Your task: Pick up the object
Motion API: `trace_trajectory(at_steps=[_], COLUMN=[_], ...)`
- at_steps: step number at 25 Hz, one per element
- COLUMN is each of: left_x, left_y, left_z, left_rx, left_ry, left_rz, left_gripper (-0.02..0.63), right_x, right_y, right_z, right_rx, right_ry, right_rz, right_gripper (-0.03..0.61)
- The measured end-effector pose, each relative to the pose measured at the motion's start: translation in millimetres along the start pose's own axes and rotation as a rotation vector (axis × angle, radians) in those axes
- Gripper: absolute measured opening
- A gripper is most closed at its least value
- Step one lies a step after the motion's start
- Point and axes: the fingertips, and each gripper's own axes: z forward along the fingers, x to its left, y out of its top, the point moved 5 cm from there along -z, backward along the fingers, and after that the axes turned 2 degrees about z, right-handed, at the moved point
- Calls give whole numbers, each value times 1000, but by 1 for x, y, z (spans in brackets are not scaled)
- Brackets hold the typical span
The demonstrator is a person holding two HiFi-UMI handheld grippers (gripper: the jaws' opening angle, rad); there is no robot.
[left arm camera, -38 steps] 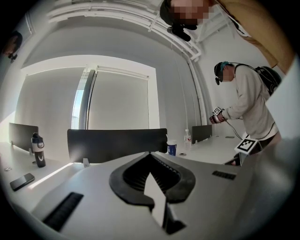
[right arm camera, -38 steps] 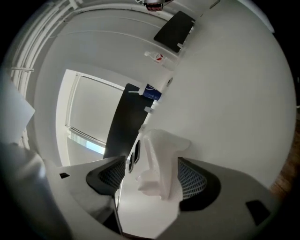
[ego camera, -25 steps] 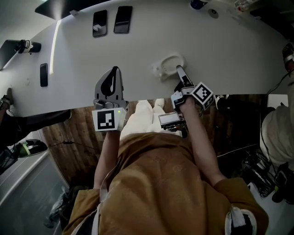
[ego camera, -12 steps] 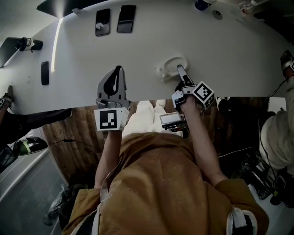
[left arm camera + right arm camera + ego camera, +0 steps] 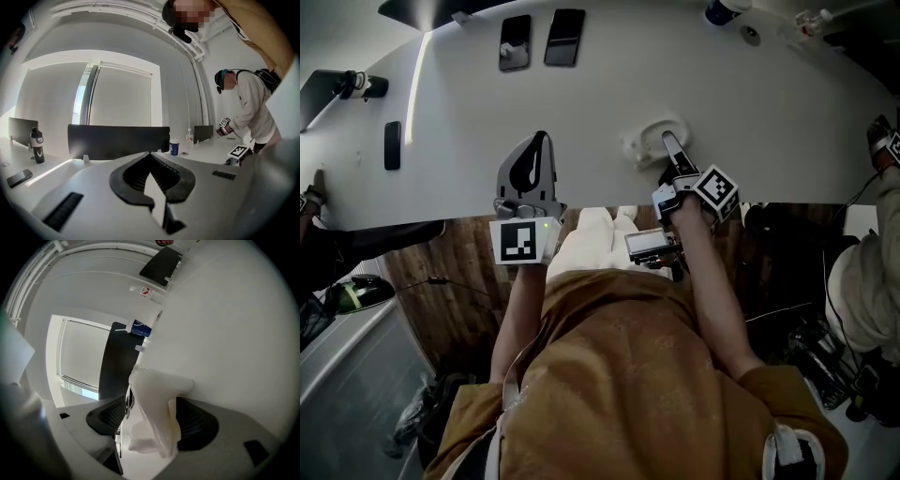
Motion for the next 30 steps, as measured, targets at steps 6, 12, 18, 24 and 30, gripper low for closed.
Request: trace_trajectory(at_steps=[6,12,18,24,30], left_x=[3,7,11,14,11], left_y=[-1,-3,-4,-5,-7], left_z=[2,2,0,1,5], left_rx=[6,8,13,14,23], left_ry=[-2,7,14,21,11], left_rz=[2,-4,-11,-12,-9], left_gripper=[6,6,7,7,7], right_x=[3,2,-7,-2,2], right_y=[2,5,8,5,6], right_z=[3,7,9,10,11], right_rx=[-10,-8,-12,-3,-2], right_ry=[3,-1,-20,-8,69], right_rz=[32,36,9,17,11], right_gripper=[328,301,217,201,195])
